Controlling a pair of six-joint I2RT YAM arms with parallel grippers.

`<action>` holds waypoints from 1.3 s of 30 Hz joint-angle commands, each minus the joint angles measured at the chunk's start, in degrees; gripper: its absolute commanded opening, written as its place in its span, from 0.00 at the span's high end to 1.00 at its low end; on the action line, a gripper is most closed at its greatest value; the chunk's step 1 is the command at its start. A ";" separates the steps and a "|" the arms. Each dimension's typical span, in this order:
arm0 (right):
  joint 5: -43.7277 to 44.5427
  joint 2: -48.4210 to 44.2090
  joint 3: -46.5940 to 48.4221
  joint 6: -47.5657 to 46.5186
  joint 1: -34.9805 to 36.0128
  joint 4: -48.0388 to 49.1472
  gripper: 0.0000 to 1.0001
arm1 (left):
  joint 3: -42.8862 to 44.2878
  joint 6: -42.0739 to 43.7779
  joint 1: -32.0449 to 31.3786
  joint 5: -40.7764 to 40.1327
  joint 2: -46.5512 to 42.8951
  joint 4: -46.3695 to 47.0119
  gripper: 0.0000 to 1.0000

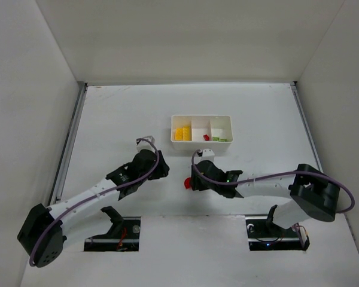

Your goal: Sort the legos into containers by color

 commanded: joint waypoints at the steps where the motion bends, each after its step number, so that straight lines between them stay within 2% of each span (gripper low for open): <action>1: 0.22 -0.55 1.49 0.70 -0.54 3.63 0.59 | -2.29 -2.55 -2.88 0.96 -0.93 1.88 0.55; 6: -0.22 -3.28 1.31 0.44 -1.42 3.81 0.68 | -3.52 -4.48 -6.40 1.14 2.05 4.96 0.55; 14: -0.57 -11.00 1.92 -1.23 -2.91 1.35 0.70 | -3.26 -5.36 -9.57 2.01 5.22 8.21 0.53; 19: -1.80 -13.74 6.92 -6.67 -9.14 0.03 0.70 | -2.91 -5.71 -10.97 4.74 7.95 10.76 0.51; 24: -3.12 -8.22 13.42 -11.59 -18.02 1.08 0.69 | -2.65 -5.10 -13.52 2.29 10.32 11.38 0.50; 31: -3.57 2.59 23.36 -14.59 -23.39 1.70 0.69 | -2.65 -3.96 -15.55 0.44 12.17 13.31 0.42; 36: -1.72 7.61 26.18 -14.94 -24.45 1.35 0.57 | -1.94 -3.43 -16.95 0.17 13.13 13.67 0.39; 39: -0.49 7.36 26.80 -15.03 -24.62 1.61 0.45 | -1.24 -3.08 -17.74 0.08 14.27 13.40 0.38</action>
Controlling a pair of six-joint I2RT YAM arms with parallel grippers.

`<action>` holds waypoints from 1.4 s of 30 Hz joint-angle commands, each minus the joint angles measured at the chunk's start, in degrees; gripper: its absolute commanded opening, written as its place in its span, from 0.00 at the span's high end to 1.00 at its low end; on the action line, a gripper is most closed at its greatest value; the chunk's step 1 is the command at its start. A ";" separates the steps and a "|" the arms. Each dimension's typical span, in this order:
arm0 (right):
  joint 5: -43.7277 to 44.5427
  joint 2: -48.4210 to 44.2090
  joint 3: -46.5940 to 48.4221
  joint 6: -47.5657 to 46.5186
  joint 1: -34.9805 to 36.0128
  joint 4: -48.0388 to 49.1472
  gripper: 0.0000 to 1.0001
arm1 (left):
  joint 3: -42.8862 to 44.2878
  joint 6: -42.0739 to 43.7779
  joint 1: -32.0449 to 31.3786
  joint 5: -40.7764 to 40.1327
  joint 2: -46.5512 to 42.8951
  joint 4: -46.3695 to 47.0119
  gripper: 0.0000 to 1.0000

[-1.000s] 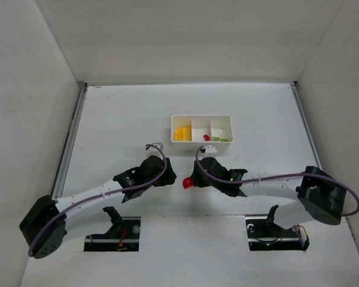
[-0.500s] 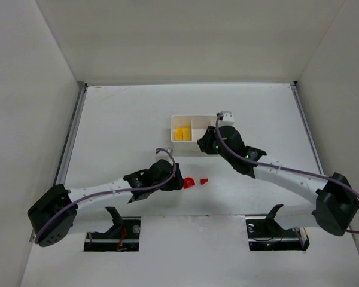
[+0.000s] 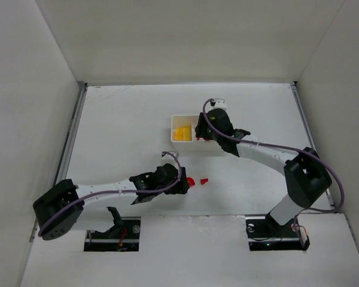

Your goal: Sort the legos into containers by color

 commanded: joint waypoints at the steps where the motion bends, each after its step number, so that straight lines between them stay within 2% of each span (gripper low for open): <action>1: 2.20 -1.73 3.13 -1.22 -0.25 1.83 0.43 | 1.86 1.36 -1.22 -1.29 1.29 1.58 0.38; 7: 2.73 -11.65 -3.97 -0.69 0.45 2.36 0.41 | 4.59 2.94 -4.21 -6.65 4.81 -0.44 0.36; 12: 3.08 -22.99 -16.01 2.64 2.90 3.32 0.41 | 5.91 3.56 -4.74 -7.10 7.10 0.78 0.33; 16: 3.08 -28.27 -22.09 5.11 5.80 3.06 0.40 | 7.66 4.00 -4.74 -6.92 8.50 1.23 0.31; 23: 4.83 -31.62 -26.92 7.92 9.41 2.36 0.35 | 12.58 -1.18 -5.79 -7.44 13.07 -2.72 0.31; 28: 5.98 -34.43 -30.00 10.55 9.94 0.34 0.32 | 14.52 -4.61 -7.11 -10.43 15.97 -7.11 0.36; 32: 6.16 -35.49 -32.55 12.67 10.29 -0.28 0.31 | 14.96 -5.14 -7.55 -13.33 17.20 -9.23 0.39; 42: 6.33 -35.14 -35.28 15.31 13.98 2.18 0.31 | 16.72 -5.93 -8.87 -17.99 19.84 -9.58 0.37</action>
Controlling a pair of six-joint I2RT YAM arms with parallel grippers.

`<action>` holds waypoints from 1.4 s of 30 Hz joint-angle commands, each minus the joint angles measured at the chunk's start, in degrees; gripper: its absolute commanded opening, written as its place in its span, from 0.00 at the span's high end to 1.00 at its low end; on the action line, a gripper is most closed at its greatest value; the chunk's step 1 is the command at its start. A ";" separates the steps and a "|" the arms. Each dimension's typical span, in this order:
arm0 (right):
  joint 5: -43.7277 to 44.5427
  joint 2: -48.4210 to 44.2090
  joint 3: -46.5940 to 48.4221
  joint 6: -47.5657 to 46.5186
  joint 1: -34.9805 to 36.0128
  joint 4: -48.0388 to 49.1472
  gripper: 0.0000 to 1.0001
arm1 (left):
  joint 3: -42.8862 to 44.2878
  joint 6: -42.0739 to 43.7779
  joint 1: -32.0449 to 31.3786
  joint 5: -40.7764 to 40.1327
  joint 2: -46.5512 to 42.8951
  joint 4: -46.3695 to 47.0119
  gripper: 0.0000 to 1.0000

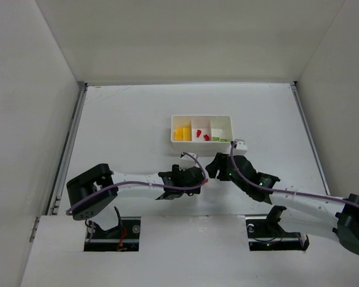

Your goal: Sort the legos into containers by color

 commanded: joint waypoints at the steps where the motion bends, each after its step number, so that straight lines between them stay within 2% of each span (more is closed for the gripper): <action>1: 1.28 -0.50 -0.16 1.41 0.76 2.68 0.31 | 1.92 -4.45 -0.32 -5.07 0.78 -3.53 0.38; 9: 1.55 -2.87 -0.51 1.58 0.85 2.25 0.31 | 3.33 -0.41 0.03 -3.50 4.12 0.86 0.39; 16: 1.55 -2.61 0.19 1.23 0.94 2.33 0.31 | 4.03 1.44 0.55 -2.09 6.32 1.48 0.56; 21: 1.46 -3.66 0.98 0.00 0.59 1.98 0.31 | 3.68 1.71 0.55 -1.91 6.94 1.04 0.72; 24: 1.55 -4.19 0.99 -0.18 0.15 1.37 0.31 | 1.84 1.44 0.99 -2.44 3.44 0.51 0.76; 30: 1.55 -2.87 0.37 0.26 0.06 1.10 0.31 | 0.60 2.40 5.64 -4.02 -11.85 -2.74 0.76; 33: 2.16 -2.61 -0.24 1.23 0.06 1.10 0.31 | 4.28 5.30 9.59 -3.23 -15.38 -1.69 0.76; 36: 2.34 -2.61 -0.86 2.19 0.06 0.58 0.31 | 9.90 8.64 13.38 -1.57 -13.03 1.38 0.75; 42: 2.69 -1.73 -1.13 3.43 0.06 0.40 0.32 | 27.03 15.59 19.18 3.97 3.48 4.82 0.74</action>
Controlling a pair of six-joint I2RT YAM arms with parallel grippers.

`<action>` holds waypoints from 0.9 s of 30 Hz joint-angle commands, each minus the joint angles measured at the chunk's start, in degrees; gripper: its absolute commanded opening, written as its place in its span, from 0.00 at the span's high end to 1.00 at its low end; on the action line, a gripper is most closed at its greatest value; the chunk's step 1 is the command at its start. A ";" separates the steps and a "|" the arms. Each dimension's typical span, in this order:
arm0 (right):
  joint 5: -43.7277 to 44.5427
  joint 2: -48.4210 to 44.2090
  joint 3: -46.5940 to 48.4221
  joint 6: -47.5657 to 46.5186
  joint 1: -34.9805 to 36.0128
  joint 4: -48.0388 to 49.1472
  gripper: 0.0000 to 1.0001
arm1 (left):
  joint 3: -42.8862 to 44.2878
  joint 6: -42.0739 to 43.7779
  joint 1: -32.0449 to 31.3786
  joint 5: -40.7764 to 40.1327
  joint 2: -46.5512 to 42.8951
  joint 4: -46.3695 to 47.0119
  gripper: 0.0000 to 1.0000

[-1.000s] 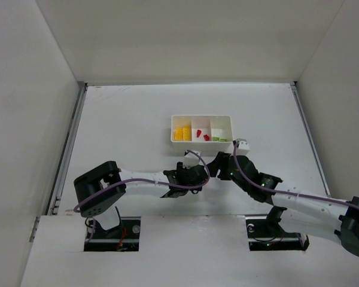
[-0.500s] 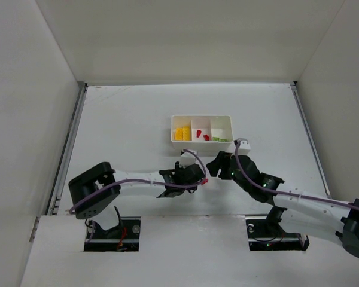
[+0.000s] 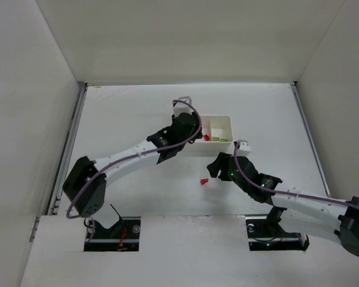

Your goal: Sort the legos into containers by color

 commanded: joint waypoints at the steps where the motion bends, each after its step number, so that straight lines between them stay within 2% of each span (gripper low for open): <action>1: 1.77 0.57 0.01 1.05 -0.12 0.45 0.32 | 7.84 5.12 2.03 3.80 7.91 1.82 0.74; 5: 2.21 1.71 0.28 1.04 0.50 -0.35 0.26 | 15.40 6.97 3.26 4.86 15.66 0.42 0.72; 9: 2.30 2.06 0.28 1.04 1.29 -1.14 0.22 | 17.18 6.79 3.53 4.86 19.18 -0.81 0.69; 13: 2.13 3.55 0.71 1.13 3.48 -1.75 0.17 | 16.65 6.97 3.00 4.77 19.72 -0.20 0.54; 16: 1.95 6.97 1.94 0.96 5.24 -1.93 0.15 | 15.60 7.23 2.74 5.12 17.35 1.03 0.41; 19: 2.12 11.45 3.79 0.52 6.91 -1.93 0.18 | 14.54 8.46 2.21 5.38 13.31 1.30 0.34; 23: 2.91 16.99 6.33 0.25 8.05 -1.93 0.25 | 10.60 8.82 1.77 5.03 4.88 3.31 0.32; 27: 4.67 20.95 8.53 0.08 8.67 -2.10 0.31 | 2.00 7.15 2.03 3.98 -5.39 6.74 0.31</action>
